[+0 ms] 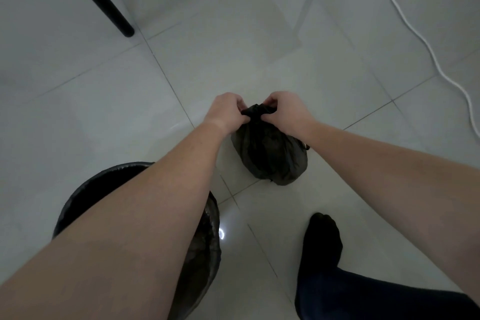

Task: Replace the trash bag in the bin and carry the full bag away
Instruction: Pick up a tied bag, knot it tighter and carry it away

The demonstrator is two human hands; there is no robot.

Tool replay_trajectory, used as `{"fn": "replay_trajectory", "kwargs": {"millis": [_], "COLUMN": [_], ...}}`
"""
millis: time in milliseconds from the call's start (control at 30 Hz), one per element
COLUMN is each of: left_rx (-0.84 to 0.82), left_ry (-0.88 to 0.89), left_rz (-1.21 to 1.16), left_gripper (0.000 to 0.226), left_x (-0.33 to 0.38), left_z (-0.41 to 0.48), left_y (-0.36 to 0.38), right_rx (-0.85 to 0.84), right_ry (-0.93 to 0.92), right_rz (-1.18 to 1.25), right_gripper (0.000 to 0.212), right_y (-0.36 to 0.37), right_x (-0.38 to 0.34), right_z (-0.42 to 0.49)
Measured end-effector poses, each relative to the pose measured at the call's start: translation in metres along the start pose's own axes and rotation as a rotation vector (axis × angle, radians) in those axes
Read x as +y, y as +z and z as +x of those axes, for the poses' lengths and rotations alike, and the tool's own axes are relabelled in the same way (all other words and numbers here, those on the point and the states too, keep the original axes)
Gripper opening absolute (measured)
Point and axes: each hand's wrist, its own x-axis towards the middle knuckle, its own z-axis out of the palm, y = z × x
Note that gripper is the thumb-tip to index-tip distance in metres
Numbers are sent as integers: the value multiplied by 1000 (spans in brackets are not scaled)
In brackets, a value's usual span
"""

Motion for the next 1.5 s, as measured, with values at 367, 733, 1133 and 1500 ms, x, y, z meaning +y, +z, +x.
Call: {"fn": "replay_trajectory", "kwargs": {"millis": [367, 733, 1133, 1500], "left_rx": [6, 205, 464, 551], "left_ry": [105, 266, 458, 340], "left_rz": [-102, -167, -69, -42], "left_gripper": [24, 24, 21, 21], "left_x": [25, 84, 119, 70], "left_z": [-68, -182, -377, -528], "left_y": [-35, -107, -160, -159], "right_rx": [-76, 117, 327, 184], "right_ry": [-184, -350, -532, -747], "right_rz": [-68, 15, 225, 164], "right_gripper": [23, 25, 31, 31], "right_y": [-54, -132, -167, -126], "right_x": [-38, -96, -155, -199], "right_z": [-49, -157, -341, -446]}}
